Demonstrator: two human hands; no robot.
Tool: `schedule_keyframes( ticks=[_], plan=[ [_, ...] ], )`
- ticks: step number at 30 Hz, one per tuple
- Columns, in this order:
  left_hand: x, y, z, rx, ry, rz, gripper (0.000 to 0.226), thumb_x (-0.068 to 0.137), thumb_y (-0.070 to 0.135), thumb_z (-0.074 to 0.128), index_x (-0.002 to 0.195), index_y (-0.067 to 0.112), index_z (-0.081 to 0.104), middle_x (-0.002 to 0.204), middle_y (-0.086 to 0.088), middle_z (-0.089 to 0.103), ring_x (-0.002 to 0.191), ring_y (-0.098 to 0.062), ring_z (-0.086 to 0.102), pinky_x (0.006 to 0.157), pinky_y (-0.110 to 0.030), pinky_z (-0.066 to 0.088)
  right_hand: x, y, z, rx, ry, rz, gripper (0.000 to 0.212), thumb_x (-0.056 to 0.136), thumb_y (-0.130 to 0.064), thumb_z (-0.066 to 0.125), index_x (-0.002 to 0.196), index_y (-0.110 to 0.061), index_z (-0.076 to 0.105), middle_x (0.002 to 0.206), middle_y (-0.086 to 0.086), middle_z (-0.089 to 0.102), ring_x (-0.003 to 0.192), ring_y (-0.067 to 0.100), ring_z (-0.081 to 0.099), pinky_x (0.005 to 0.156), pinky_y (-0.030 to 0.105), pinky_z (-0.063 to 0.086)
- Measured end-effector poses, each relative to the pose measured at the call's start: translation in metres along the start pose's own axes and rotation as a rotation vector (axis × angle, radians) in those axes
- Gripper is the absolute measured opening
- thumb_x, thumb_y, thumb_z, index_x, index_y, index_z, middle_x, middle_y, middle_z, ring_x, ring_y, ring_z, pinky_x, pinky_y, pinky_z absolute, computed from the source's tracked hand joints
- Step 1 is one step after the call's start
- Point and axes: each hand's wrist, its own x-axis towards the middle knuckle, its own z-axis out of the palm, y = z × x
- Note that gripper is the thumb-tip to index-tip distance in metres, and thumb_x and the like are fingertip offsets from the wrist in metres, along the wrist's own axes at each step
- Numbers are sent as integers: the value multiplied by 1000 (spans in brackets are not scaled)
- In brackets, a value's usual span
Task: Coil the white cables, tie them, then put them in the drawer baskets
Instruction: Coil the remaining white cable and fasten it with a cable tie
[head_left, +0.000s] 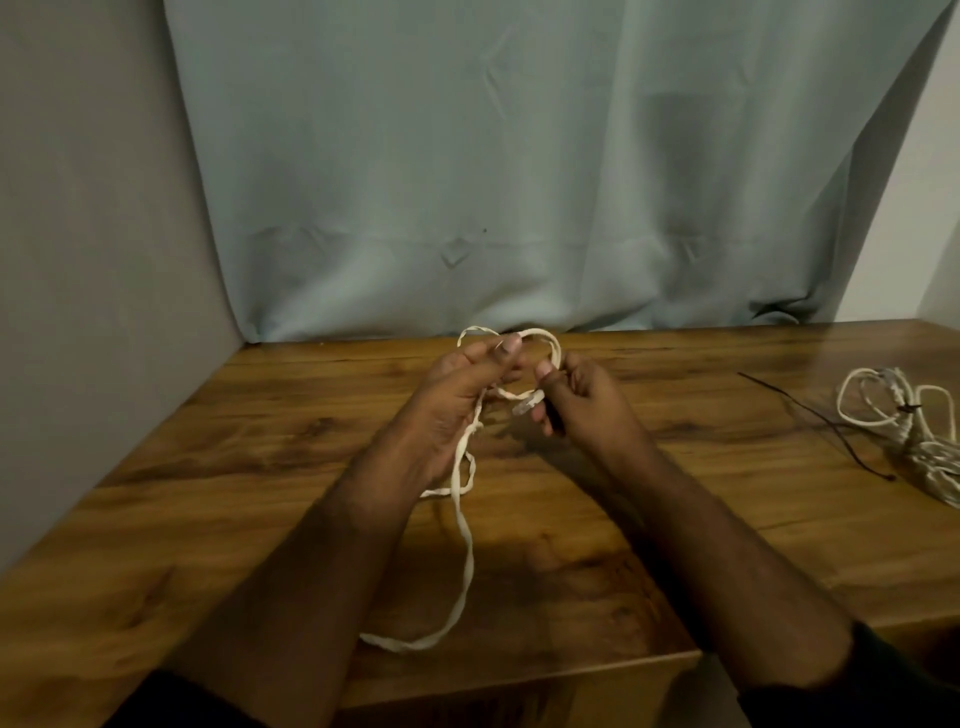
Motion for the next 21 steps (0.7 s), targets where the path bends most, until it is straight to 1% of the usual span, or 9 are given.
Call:
schedule_keyframes(
  ticks=[2, 3, 6, 8, 10, 12, 14, 18, 21],
  plan=[
    [4, -1, -5, 87, 103, -53, 45, 79, 61, 76, 107, 26, 78, 102, 3, 75, 108, -20, 69, 107, -50, 48, 2, 0, -2, 22, 81, -4, 21, 110, -24, 45, 99, -10, 57, 68, 10, 64, 48, 7, 55, 49, 17, 44],
    [5, -1, -8, 114, 141, -108, 58, 75, 73, 71, 108, 25, 76, 103, 5, 75, 112, -19, 67, 110, -50, 45, 2, -1, -3, 45, 113, -8, 21, 110, -24, 45, 98, -11, 57, 68, 9, 65, 48, 6, 55, 49, 16, 44],
    [-2, 3, -9, 243, 18, -309, 90, 65, 89, 51, 112, 15, 74, 113, 0, 76, 114, -20, 69, 98, -43, 52, 5, 0, -2, 146, 160, -25, 24, 110, -24, 44, 94, -10, 56, 66, 9, 63, 48, 8, 55, 49, 18, 45],
    [-4, 1, -5, 348, -135, -342, 83, 77, 81, 51, 122, 14, 71, 117, -5, 76, 109, -28, 74, 80, -38, 59, 5, 0, -2, 214, 199, 17, 24, 109, -24, 46, 96, -8, 56, 64, 9, 63, 47, 10, 56, 48, 21, 46],
    [-1, -5, -4, 463, -108, -205, 61, 97, 64, 48, 119, 11, 70, 109, -8, 78, 93, -32, 76, 57, -30, 55, 6, 2, -5, 254, 257, 72, 24, 109, -25, 47, 96, -7, 56, 63, 7, 63, 47, 10, 56, 48, 22, 46],
    [5, -11, -6, 553, 44, 35, 50, 107, 51, 44, 99, 13, 75, 92, -11, 78, 74, -27, 71, 60, -30, 52, 9, 7, -8, 227, 294, 101, 25, 109, -27, 47, 92, -10, 56, 61, 5, 66, 47, 12, 56, 50, 26, 45],
    [13, -15, -13, 578, 173, 178, 50, 106, 47, 47, 75, 20, 75, 76, -13, 74, 63, -22, 63, 66, -34, 49, 10, 10, -8, 132, 282, 125, 28, 109, -28, 47, 92, -9, 58, 61, 5, 67, 46, 12, 56, 51, 27, 43],
    [13, -6, -10, 236, 255, 51, 54, 106, 46, 47, 69, 17, 72, 74, -10, 73, 61, -18, 63, 59, -30, 44, 1, 6, 0, -83, 207, 118, 30, 109, -31, 46, 97, -8, 61, 67, 5, 70, 50, 9, 60, 51, 23, 47],
    [10, 7, -13, -49, 191, -41, 58, 106, 54, 37, 81, 15, 72, 79, -5, 75, 69, -17, 67, 62, -33, 43, -5, 4, 2, -196, 210, 121, 26, 108, -35, 48, 95, -16, 62, 75, 4, 71, 65, 14, 67, 61, 35, 54]
  ],
)
